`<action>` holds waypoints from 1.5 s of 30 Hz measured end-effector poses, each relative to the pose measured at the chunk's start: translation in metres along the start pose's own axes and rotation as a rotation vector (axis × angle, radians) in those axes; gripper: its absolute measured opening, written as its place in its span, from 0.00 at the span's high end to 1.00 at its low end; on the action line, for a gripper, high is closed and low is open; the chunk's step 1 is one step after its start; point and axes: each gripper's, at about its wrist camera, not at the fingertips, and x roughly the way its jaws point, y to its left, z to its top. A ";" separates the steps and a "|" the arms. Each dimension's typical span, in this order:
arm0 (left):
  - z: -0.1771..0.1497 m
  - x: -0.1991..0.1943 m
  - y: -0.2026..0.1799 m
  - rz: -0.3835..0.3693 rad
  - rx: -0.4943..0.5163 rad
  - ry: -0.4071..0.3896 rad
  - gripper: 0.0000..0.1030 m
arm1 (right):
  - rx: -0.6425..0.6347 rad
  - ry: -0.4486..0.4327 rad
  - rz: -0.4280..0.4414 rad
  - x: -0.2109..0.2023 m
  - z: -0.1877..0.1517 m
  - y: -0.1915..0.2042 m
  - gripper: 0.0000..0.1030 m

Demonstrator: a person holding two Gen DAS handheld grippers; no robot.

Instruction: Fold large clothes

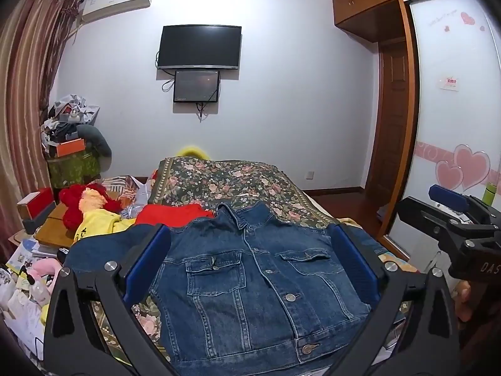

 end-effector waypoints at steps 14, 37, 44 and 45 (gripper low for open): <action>-0.002 0.006 0.002 0.012 -0.013 0.009 0.00 | 0.024 0.013 0.004 0.004 -0.004 -0.003 0.00; -0.002 0.007 0.001 0.017 -0.009 0.010 0.00 | 0.032 0.021 0.008 0.004 -0.004 -0.002 0.00; -0.003 0.007 0.001 0.016 -0.008 0.011 0.00 | 0.035 0.022 0.011 0.004 -0.005 -0.002 0.00; -0.002 0.007 0.001 0.016 -0.009 0.011 0.00 | 0.034 0.022 0.011 0.004 -0.005 -0.002 0.00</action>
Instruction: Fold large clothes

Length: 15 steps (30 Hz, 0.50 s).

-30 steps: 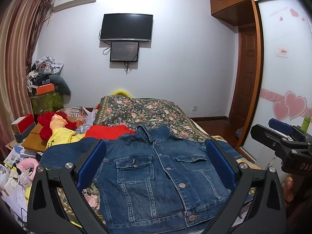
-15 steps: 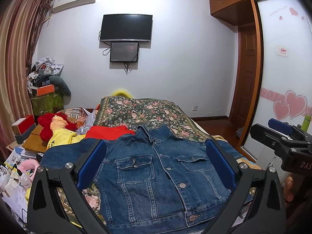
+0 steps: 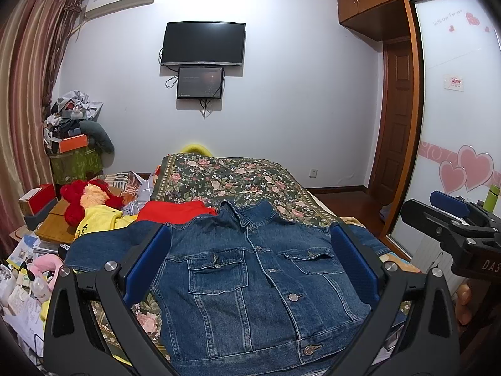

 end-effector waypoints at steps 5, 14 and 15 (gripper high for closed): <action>0.000 0.000 0.001 0.003 -0.001 -0.001 0.00 | 0.002 0.004 0.001 0.001 0.000 -0.001 0.00; -0.001 0.004 0.003 0.004 -0.008 0.006 0.00 | 0.000 0.017 0.002 0.006 -0.001 0.000 0.00; -0.002 0.004 0.004 0.004 -0.008 0.007 0.00 | 0.001 0.020 0.002 0.007 0.000 -0.001 0.00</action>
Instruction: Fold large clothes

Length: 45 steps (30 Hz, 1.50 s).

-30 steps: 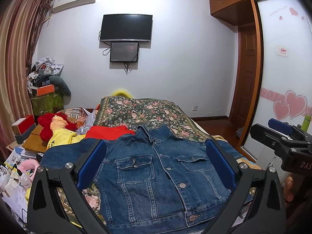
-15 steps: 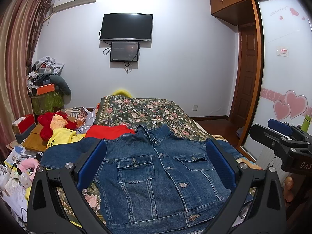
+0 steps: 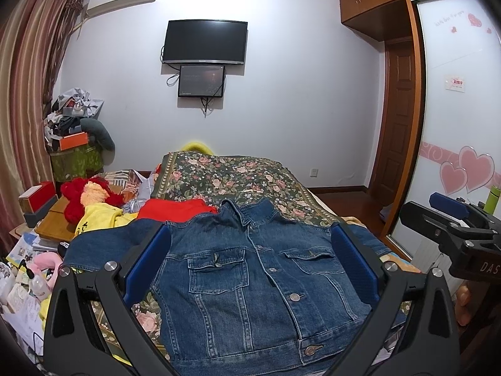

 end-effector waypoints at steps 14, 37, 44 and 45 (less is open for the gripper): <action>0.000 0.030 0.021 0.015 -0.032 0.047 0.00 | 0.002 0.081 0.003 0.040 0.009 0.002 0.00; -0.048 0.164 0.230 0.393 -0.320 0.323 0.00 | -0.040 0.478 -0.030 0.208 -0.021 0.007 0.00; -0.088 0.181 0.323 0.520 -0.490 0.452 0.00 | 0.014 0.611 -0.025 0.248 -0.040 0.002 0.00; -0.094 0.182 0.334 0.534 -0.507 0.476 0.01 | 0.016 0.624 -0.018 0.251 -0.042 0.003 0.00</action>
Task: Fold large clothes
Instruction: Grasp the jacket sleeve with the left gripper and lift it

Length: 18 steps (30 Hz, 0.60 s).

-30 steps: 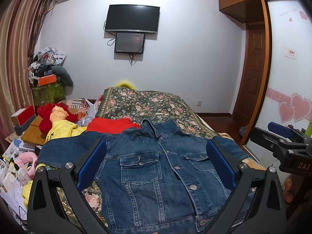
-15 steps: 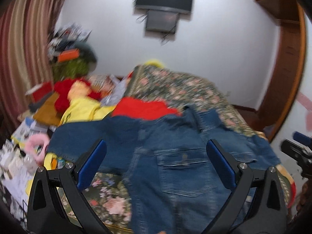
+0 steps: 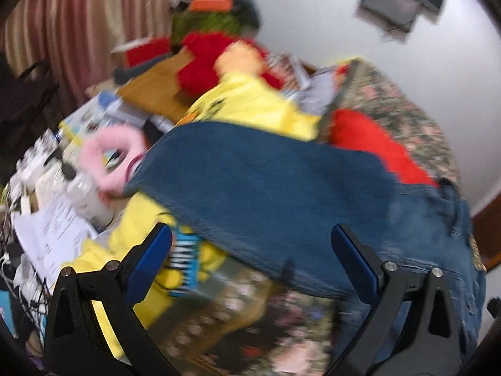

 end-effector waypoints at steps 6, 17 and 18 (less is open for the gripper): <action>0.006 0.040 0.046 -0.078 -0.142 0.126 0.07 | -0.002 0.017 -0.001 0.007 0.002 0.004 0.00; 0.033 0.073 0.080 -0.189 -0.285 0.146 0.12 | 0.043 0.017 0.027 0.004 0.005 -0.002 0.00; 0.035 0.079 0.085 -0.193 -0.305 0.154 0.13 | 0.043 0.011 0.027 0.002 0.005 -0.002 0.00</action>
